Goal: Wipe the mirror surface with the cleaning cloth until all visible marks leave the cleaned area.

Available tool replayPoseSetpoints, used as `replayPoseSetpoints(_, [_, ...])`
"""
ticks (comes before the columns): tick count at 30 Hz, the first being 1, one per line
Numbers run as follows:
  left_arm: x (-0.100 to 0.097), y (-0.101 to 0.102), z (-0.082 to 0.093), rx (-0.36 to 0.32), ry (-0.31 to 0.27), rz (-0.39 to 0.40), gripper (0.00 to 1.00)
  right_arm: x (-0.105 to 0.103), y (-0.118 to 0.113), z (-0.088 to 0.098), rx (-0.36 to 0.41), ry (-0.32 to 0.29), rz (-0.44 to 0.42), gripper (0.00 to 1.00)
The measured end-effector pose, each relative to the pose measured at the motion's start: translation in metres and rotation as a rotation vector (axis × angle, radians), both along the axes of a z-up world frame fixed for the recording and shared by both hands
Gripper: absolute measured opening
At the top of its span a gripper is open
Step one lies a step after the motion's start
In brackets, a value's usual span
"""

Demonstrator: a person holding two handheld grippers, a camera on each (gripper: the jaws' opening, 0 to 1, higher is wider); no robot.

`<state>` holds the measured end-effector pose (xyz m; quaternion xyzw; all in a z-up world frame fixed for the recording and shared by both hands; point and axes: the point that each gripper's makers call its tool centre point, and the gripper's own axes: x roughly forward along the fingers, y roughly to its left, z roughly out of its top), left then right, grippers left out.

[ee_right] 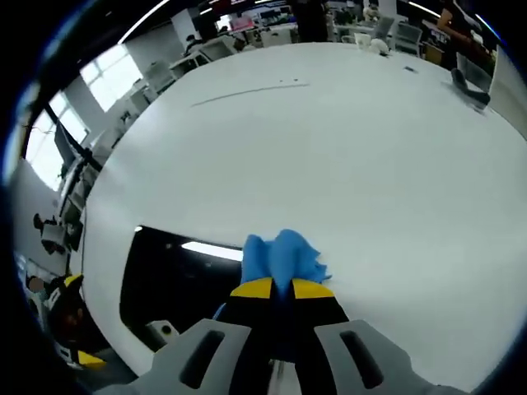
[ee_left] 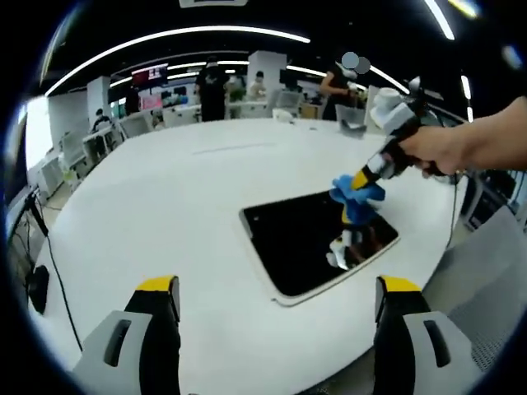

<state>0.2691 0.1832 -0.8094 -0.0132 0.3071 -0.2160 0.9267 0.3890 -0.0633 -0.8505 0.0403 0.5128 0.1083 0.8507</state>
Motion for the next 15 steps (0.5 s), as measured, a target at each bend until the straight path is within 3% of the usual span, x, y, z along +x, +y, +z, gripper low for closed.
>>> replayPoseSetpoints(1, [-0.002, 0.002, -0.005, 0.01, 0.023, 0.002, 0.99, -0.001, 0.001, -0.002, -0.005, 0.0, 0.005, 0.02])
replayPoseSetpoints(5, [-0.001, -0.007, 0.0, 0.052, -0.013, -0.055, 0.99, 0.0, 0.002, -0.001, -0.024, 0.002, 0.023, 0.02])
replayPoseSetpoints(15, [-0.003, -0.01, 0.0, 0.037, -0.006, -0.067, 0.99, -0.002, 0.02, 0.0, -0.036, 0.015, 0.061, 0.01])
